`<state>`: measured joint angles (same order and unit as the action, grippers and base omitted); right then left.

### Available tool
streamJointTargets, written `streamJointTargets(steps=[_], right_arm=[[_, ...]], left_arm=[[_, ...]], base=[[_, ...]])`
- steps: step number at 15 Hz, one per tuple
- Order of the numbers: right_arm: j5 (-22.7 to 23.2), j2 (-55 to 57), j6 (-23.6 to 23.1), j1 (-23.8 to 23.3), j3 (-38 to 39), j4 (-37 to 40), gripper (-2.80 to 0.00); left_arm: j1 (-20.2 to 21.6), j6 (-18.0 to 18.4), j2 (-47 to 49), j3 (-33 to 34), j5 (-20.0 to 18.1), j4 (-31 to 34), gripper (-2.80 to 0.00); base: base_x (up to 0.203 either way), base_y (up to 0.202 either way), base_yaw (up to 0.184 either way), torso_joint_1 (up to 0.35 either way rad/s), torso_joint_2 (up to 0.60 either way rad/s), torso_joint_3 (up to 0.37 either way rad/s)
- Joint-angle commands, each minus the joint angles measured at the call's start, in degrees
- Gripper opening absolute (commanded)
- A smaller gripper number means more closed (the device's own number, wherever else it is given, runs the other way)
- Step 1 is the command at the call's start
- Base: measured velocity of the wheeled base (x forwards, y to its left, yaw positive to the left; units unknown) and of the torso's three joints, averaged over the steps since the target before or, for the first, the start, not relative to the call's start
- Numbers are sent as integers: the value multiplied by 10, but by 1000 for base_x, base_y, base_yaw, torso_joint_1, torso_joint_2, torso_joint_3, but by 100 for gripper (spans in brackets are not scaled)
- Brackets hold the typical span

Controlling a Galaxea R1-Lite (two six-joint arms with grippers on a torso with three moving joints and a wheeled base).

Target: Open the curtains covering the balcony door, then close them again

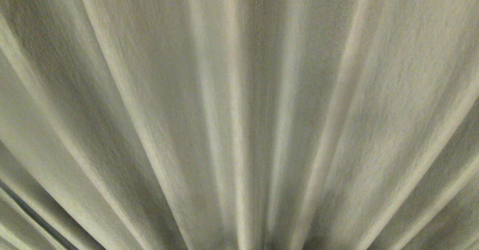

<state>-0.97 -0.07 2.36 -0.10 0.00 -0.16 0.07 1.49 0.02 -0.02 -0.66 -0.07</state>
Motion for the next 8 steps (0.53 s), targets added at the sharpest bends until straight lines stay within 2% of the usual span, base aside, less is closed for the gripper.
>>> streamJointTargets(steps=[1, 6, 8], right_arm=[[0, 1, 0, 0, 0, 0, -280], [0, 1, 0, 1, 0, 0, -280], [0, 1, 0, 1, 0, 0, -280]], left_arm=[[0, 0, 0, 0, 0, 0, -280], [0, -5, 0, 0, 0, 0, -280], [0, -6, 0, 0, 0, 0, -280]], base=[[0, 0, 0, 0, 0, 0], [0, 0, 0, 0, 0, 0], [1, 96, -1, 1, 3, 4]])
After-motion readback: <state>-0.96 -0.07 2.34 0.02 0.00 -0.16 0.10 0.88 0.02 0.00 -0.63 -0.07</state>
